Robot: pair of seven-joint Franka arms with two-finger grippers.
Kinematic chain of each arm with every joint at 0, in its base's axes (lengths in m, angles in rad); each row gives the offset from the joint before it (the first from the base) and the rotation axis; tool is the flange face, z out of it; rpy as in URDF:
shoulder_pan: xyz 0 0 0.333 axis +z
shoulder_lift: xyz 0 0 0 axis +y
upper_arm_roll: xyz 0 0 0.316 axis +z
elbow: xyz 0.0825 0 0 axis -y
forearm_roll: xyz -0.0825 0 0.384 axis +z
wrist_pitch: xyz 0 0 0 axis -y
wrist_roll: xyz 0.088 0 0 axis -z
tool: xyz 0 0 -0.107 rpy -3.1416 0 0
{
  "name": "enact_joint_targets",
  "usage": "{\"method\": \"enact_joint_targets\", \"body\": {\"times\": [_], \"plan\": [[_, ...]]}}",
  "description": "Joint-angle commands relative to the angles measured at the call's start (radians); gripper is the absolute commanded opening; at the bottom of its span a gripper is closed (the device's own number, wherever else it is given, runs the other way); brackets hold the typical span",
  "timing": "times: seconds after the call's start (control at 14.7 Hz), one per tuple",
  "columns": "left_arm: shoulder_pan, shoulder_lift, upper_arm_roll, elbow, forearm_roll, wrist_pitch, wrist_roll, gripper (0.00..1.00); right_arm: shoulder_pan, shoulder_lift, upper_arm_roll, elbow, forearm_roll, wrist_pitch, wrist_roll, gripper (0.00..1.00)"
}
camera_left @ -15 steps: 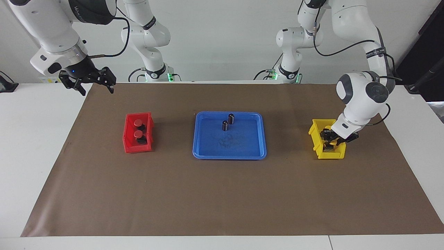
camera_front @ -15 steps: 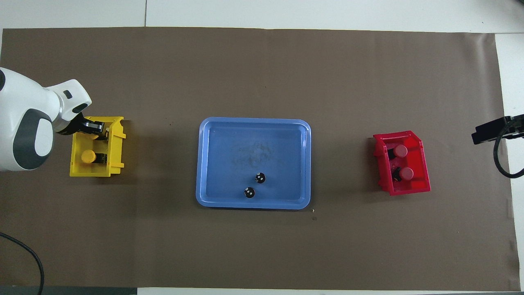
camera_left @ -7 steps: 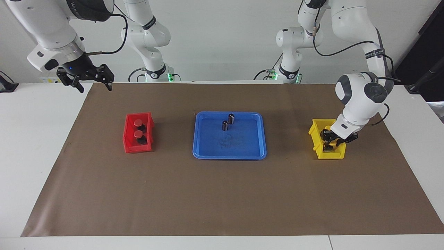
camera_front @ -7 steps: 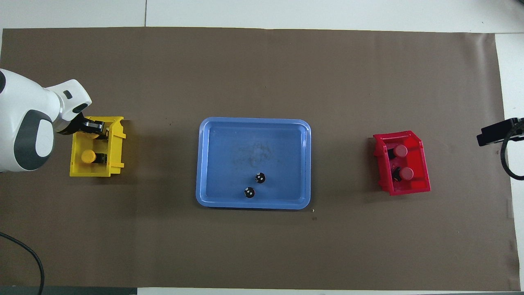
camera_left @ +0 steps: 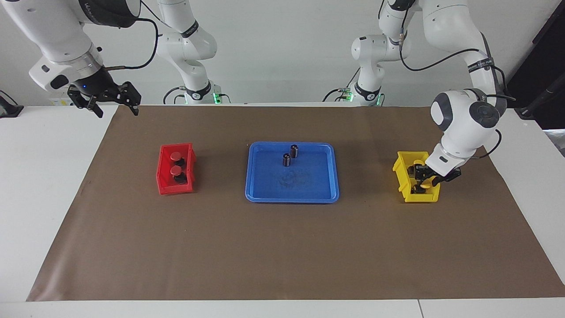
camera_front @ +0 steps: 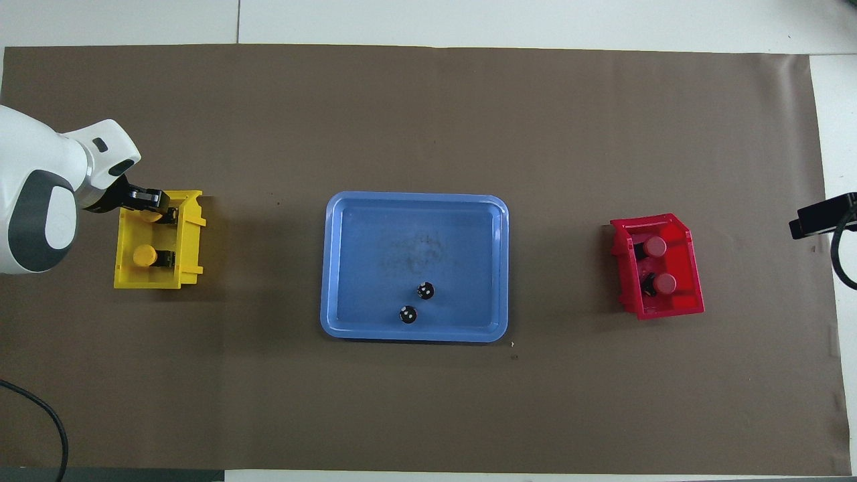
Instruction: Sort red and yellow buttons by color
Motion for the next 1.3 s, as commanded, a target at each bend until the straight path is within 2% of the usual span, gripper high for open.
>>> {"method": "enact_joint_targets", "body": {"times": [0.0,0.07,0.14,0.27,0.34,0.55,0.68,0.82,1.23], "plan": [[0.009,-0.015,0.002,0.064,-0.009,-0.115,-0.007,0.58,-0.019,-0.021,0.005,-0.019,-0.015,-0.021,-0.037,1.00],[0.008,-0.015,0.002,0.125,-0.009,-0.202,-0.007,0.61,-0.022,-0.026,0.005,-0.031,-0.015,-0.022,-0.037,1.00],[0.005,-0.009,0.002,0.201,-0.009,-0.288,-0.007,0.70,-0.023,-0.031,0.005,-0.035,-0.014,-0.022,-0.037,1.00],[-0.004,-0.011,0.002,0.286,-0.009,-0.388,-0.008,0.97,-0.021,-0.031,0.005,-0.035,-0.015,-0.019,-0.037,1.00],[-0.006,-0.027,-0.001,0.300,-0.009,-0.414,-0.010,1.00,-0.019,-0.031,0.005,-0.033,-0.014,-0.021,-0.037,1.00],[-0.006,-0.098,-0.009,0.372,-0.012,-0.537,-0.008,1.00,-0.019,-0.029,0.005,-0.030,-0.014,-0.018,-0.037,1.00],[-0.006,-0.091,-0.006,0.485,-0.075,-0.670,-0.056,1.00,-0.019,-0.029,0.005,-0.030,-0.015,-0.019,-0.037,1.00],[-0.006,-0.089,-0.009,0.555,-0.078,-0.764,-0.088,1.00,-0.019,-0.029,0.005,-0.030,-0.014,-0.019,-0.037,1.00],[-0.030,-0.106,-0.030,0.569,-0.084,-0.827,-0.097,1.00,-0.018,-0.029,0.005,-0.030,-0.015,-0.019,-0.036,1.00]]}}
